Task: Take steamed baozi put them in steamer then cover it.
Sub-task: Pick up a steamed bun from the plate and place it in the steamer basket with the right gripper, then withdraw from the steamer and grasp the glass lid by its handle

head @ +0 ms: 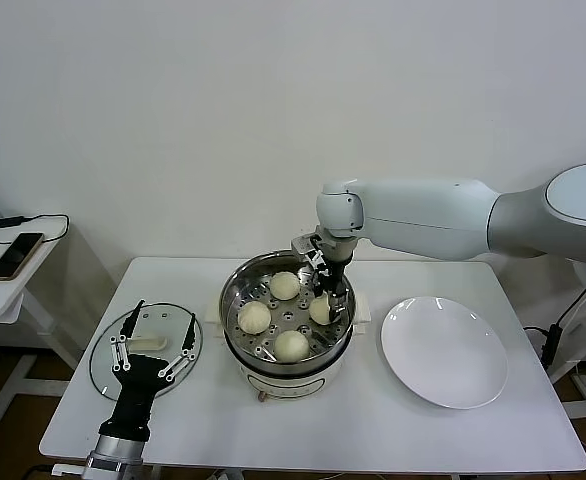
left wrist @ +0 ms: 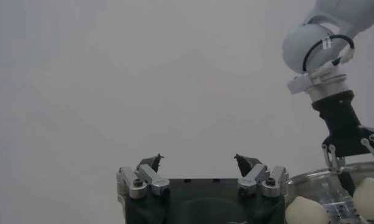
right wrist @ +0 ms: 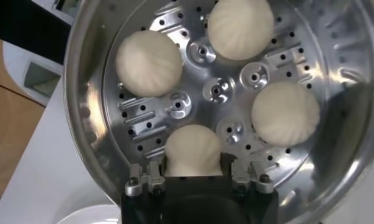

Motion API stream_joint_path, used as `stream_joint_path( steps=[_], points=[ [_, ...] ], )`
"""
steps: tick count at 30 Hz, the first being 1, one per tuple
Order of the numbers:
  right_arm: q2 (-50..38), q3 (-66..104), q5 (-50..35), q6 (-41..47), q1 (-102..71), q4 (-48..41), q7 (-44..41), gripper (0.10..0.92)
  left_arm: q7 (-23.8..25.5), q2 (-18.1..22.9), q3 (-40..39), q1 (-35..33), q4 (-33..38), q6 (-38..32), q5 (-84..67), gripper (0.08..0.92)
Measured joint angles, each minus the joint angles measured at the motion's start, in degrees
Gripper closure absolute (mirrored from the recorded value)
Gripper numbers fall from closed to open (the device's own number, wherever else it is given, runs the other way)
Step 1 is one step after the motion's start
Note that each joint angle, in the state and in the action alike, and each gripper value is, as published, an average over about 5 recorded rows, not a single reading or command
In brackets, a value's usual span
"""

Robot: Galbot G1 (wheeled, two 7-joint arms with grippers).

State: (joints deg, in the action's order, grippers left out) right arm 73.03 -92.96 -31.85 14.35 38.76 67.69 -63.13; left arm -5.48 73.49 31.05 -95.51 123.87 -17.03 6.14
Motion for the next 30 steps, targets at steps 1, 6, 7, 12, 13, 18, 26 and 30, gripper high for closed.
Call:
stream_joint_path(
  steps=[1,6,7,12,13,18,26,30],
  points=[
    [-0.01,0.06,0.0,0.0,-0.04,0.07,0.18,0.319,0.0,0.02,0.0,-0.01,0.04,0.01,0.0,0.177],
    [-0.41,0.82,-0.1,-0.04,-0.04,0.64,0.77,0.219,-0.02,0.07,0.0,-0.01,0.2,0.12,0.0,0.177],
    [-0.61,1.1,-0.1,-0.1,0.02,0.83,0.87,0.209,-0.03,0.07,0.0,-0.02,0.23,0.15,0.0,0.177],
    [-2.92,3.7,0.0,-1.23,0.41,2.62,2.12,0.203,-0.1,0.03,0.06,-0.05,0.11,0.19,0.04,0.177],
    [-3.7,4.62,-0.02,-1.63,0.35,3.19,2.62,0.203,-0.15,0.03,0.09,-0.03,0.03,0.19,0.05,0.177],
    [-8.8,10.86,-0.84,-4.62,-0.79,6.89,8.26,0.203,-0.59,0.02,0.14,0.32,-0.41,0.29,0.32,0.177],
    [-17.45,24.02,-1.46,-12.24,-8.77,11.4,32.61,0.203,-1.76,0.02,0.06,1.29,-0.96,1.08,2.21,0.177],
    [-21.31,32.68,-0.76,-16.17,-16.14,13.12,47.85,0.203,-3.16,-0.14,-0.24,1.95,-1.18,1.99,5.14,0.177]
  ],
)
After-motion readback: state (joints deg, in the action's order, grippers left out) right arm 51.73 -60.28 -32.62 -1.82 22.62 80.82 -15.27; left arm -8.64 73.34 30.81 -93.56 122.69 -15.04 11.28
